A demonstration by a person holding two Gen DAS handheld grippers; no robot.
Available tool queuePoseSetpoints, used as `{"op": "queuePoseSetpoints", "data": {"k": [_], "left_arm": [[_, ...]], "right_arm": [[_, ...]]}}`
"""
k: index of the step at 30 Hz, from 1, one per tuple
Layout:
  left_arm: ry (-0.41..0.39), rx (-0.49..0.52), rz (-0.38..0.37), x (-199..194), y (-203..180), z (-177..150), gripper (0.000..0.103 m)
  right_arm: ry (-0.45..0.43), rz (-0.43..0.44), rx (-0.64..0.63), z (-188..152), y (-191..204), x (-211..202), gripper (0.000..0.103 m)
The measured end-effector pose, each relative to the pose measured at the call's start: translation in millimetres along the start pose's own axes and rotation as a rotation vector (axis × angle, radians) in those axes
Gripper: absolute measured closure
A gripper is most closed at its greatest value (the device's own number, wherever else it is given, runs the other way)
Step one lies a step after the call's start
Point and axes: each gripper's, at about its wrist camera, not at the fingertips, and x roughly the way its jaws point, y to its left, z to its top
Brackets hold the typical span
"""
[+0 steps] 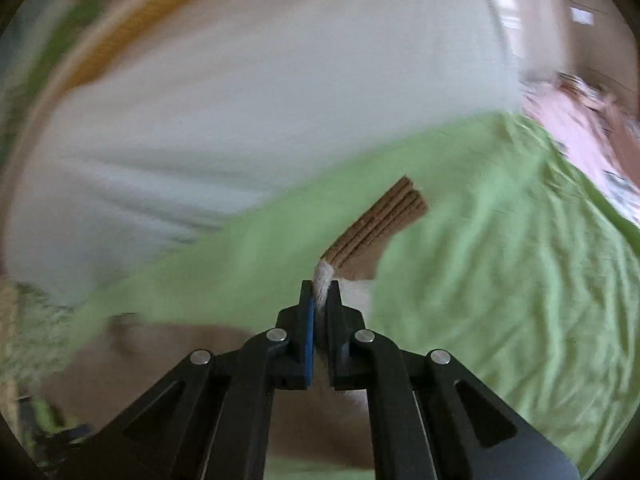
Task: Fold small clothes
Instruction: 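Fold the sleeve across the body with the right gripper while the left gripper grasps the other cuff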
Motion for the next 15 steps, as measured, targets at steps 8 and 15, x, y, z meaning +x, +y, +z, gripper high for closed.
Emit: {"op": "queuePoseSetpoints", "data": {"k": [8, 15], "left_arm": [[-0.029, -0.065, -0.010, -24, 36, -6, 0.008], [0.030, -0.151, -0.083, -7, 61, -7, 0.008]], "right_arm": [[0.063, 0.352, -0.119, -60, 169, 10, 0.096], [0.357, 0.488, -0.173, -159, 243, 51, 0.081]]}}
